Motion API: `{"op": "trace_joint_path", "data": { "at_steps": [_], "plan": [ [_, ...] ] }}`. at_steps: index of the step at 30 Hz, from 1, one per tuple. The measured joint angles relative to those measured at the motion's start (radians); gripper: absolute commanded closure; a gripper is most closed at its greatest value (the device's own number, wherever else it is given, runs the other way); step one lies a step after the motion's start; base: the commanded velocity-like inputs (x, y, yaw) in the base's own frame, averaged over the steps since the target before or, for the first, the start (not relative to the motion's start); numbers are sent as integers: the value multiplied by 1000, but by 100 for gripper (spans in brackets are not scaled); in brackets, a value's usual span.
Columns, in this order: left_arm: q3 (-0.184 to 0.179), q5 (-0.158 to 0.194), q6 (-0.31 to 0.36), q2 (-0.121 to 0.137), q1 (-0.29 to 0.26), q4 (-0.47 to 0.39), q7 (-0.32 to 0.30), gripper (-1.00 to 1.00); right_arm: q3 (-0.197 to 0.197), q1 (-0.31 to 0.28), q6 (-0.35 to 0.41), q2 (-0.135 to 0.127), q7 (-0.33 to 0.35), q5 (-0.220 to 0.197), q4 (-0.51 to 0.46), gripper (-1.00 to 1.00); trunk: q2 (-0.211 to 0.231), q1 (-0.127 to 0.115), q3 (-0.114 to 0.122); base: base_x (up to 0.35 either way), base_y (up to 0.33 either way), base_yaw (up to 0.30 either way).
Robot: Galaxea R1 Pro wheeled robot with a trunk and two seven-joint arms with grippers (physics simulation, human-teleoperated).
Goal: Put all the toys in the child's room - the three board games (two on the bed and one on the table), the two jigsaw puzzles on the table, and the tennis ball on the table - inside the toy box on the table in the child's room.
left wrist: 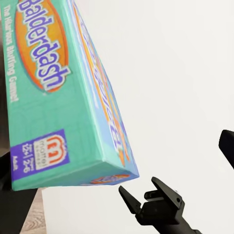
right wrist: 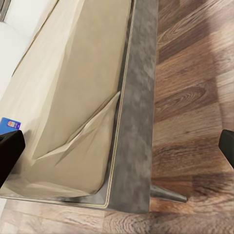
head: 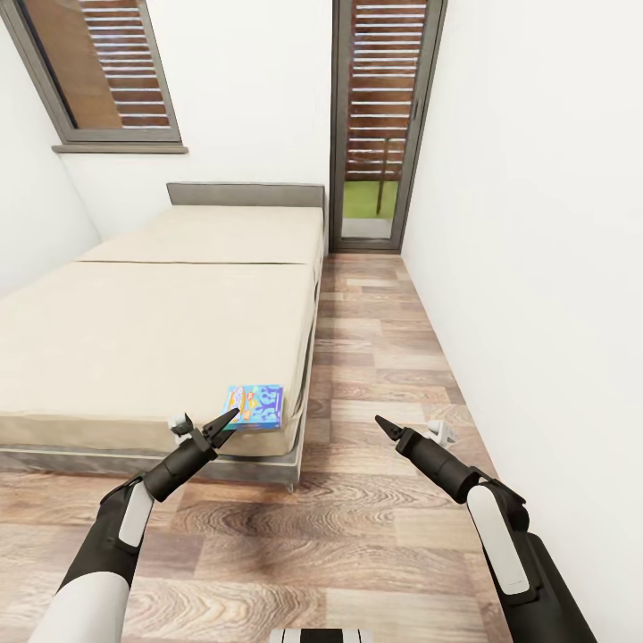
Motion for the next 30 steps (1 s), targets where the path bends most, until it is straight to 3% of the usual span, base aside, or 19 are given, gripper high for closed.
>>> {"op": "trace_joint_path", "data": {
  "at_steps": [19, 20, 30],
  "plan": [
    [0, 0, 0, 1, 0, 0, 0, -100, 0, 0, 0, 0, 0, 0, 0, -100, 0, 0, 0, 0, 0, 0],
    [0, -1, 0, 2, 0, 0, 0, 100, 0, 0, 0, 0, 0, 0, 0, -100, 0, 0, 0, 0, 0, 0],
    [0, -5, -4, 3, 1, 0, 3, 100, 0, 0, 0, 0, 0, 0, 0, -100, 0, 0, 0, 0, 0, 0]
  ]
}}
